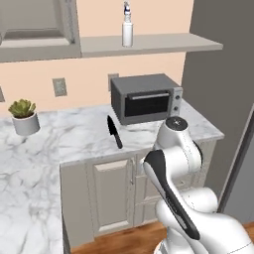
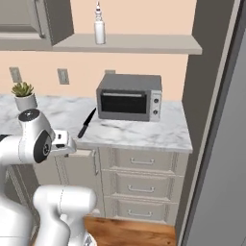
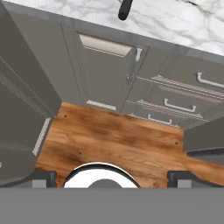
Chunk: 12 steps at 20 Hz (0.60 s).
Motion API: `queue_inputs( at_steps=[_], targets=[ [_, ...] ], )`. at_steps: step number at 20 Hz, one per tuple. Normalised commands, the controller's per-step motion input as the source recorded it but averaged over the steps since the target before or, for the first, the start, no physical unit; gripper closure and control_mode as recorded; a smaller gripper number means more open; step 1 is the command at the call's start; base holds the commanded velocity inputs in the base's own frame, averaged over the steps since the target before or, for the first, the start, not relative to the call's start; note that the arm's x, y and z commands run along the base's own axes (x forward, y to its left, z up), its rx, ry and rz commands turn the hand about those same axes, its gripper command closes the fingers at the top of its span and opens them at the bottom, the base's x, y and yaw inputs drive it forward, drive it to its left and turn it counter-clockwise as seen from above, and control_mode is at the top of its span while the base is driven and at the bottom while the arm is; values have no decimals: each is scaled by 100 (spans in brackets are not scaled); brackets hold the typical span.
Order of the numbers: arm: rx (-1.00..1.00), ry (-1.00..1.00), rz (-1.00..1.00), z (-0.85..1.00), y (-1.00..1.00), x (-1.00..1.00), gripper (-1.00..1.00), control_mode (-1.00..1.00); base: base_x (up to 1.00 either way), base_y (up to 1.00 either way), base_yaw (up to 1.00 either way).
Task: Move the cutting board and knife to the sink. Then move spray from the shelves to the counter.
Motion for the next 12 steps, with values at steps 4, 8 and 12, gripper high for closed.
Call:
queue_inputs(
  at_steps=[4, 8, 12],
  targets=[
    [0, 0, 0, 0, 0, 0, -100, 100, 62, 27, -4],
    [0, 0, 0, 0, 0, 0, -100, 100, 52, 28, -4],
    [0, 0, 0, 0, 0, 0, -100, 100, 49, 30, -4]
  ],
)
